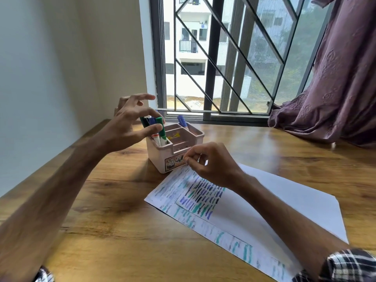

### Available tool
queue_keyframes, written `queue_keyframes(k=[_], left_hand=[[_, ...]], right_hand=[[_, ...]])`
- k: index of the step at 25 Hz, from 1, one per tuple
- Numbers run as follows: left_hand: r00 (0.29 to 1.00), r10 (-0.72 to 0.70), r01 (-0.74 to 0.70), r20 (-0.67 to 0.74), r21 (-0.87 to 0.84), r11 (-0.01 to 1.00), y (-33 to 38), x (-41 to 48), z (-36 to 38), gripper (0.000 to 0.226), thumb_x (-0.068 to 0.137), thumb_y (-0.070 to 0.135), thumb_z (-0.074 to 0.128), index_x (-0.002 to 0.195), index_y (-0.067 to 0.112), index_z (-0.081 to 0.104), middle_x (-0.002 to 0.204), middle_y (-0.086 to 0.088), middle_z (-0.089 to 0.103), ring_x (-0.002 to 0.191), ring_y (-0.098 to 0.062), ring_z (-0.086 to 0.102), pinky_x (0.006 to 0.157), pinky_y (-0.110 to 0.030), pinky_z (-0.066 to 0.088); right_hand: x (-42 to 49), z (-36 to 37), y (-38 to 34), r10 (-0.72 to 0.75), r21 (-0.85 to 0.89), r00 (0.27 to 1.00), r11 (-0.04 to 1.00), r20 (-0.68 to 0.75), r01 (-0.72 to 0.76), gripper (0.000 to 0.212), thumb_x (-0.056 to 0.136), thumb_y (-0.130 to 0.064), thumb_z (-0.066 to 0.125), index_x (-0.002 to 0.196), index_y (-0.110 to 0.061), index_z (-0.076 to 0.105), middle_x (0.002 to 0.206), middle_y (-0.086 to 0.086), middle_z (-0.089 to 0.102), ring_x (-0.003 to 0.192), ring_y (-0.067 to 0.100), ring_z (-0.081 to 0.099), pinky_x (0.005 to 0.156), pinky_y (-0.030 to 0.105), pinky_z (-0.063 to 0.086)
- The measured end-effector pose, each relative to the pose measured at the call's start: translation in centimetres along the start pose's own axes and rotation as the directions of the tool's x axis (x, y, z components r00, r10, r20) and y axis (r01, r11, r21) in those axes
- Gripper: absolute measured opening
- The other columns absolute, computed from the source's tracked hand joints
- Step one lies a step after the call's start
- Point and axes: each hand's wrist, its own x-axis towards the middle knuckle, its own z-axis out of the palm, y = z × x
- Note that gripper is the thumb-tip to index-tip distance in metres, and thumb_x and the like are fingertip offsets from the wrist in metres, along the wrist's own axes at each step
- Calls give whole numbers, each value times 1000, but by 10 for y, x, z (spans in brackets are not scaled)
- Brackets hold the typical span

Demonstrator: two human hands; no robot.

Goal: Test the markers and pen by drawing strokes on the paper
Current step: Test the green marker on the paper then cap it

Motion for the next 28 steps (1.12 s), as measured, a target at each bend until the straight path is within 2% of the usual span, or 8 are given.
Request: queue_keyframes(k=[3, 8, 12, 15, 18, 21, 24, 28], left_hand=[[987, -30, 12, -158, -113, 994, 3, 4, -1, 34, 88, 45, 64, 110, 20, 71, 153, -5, 45, 137, -25, 37, 100, -41, 32], [836, -205, -174, -510, -600, 781, 25, 5, -8, 12, 97, 29, 67, 105, 20, 64, 98, -3, 64, 90, -11, 60, 81, -32, 50], [895, -127, -204, -427, -648, 734, 59, -1, 10, 24, 95, 13, 69, 114, 1, 60, 95, -14, 67, 86, -15, 69, 79, -27, 57], [962, -109, -116, -249, -740, 662, 78, -9, 31, 24, 91, 12, 73, 109, 1, 61, 99, -17, 72, 85, -24, 75, 71, -31, 62], [980, -70, -63, -187, -621, 781, 80, -14, 50, 23, 91, 22, 75, 105, 9, 62, 94, -8, 72, 82, -20, 74, 63, -25, 59], [960, 31, -111, -280, -274, 955, 77, -17, 61, 20, 93, 29, 73, 101, 13, 64, 90, 1, 68, 70, -6, 63, 57, -13, 50], [946, 143, -177, -290, -93, 980, 80, -21, 68, 22, 98, 27, 65, 112, 10, 64, 102, -2, 65, 72, 6, 54, 61, -4, 46], [944, 280, -288, -177, -21, 957, 81, -20, 78, 45, 103, 12, 55, 147, 7, 48, 133, -14, 61, 102, -15, 66, 78, -25, 61]], right_hand=[[1, 0, 0, 3, 8, 1000, 1000, -31, -3, 8, 90, -8, 77, 95, -7, 82, 83, 0, 79, 64, -7, 62, 60, 7, 49], [6, -7, -6, 75, 90, 961, 995, -268, -53, 13, 93, -10, 71, 102, -6, 79, 91, 3, 78, 75, 10, 70, 60, 9, 50], [11, -16, -12, 108, 196, 960, 979, -260, -57, 32, 101, -28, 63, 126, -9, 70, 115, 4, 76, 104, 10, 71, 80, 17, 55], [12, -19, -16, 28, 344, 996, 939, -88, 4, 23, 105, -19, 59, 117, -4, 71, 106, 8, 77, 95, 18, 74, 80, 30, 59], [12, -26, -10, -2, 413, 999, 910, 46, -17, 17, 105, -10, 56, 101, -5, 72, 83, 7, 70, 73, 18, 69, 65, 34, 57], [11, -36, -3, -33, 255, 997, 967, 64, 15, 16, 103, -11, 59, 107, -11, 75, 82, 1, 69, 72, 17, 65, 62, 36, 53], [10, -46, 2, -36, 51, 999, 998, 1, 36, 16, 101, -19, 63, 105, -13, 78, 77, -7, 67, 62, 10, 56, 57, 31, 44], [9, -50, 10, 15, -40, 1000, 999, 27, -14, 25, 102, -39, 61, 118, -25, 75, 99, -5, 79, 81, 13, 72, 69, 43, 58]])
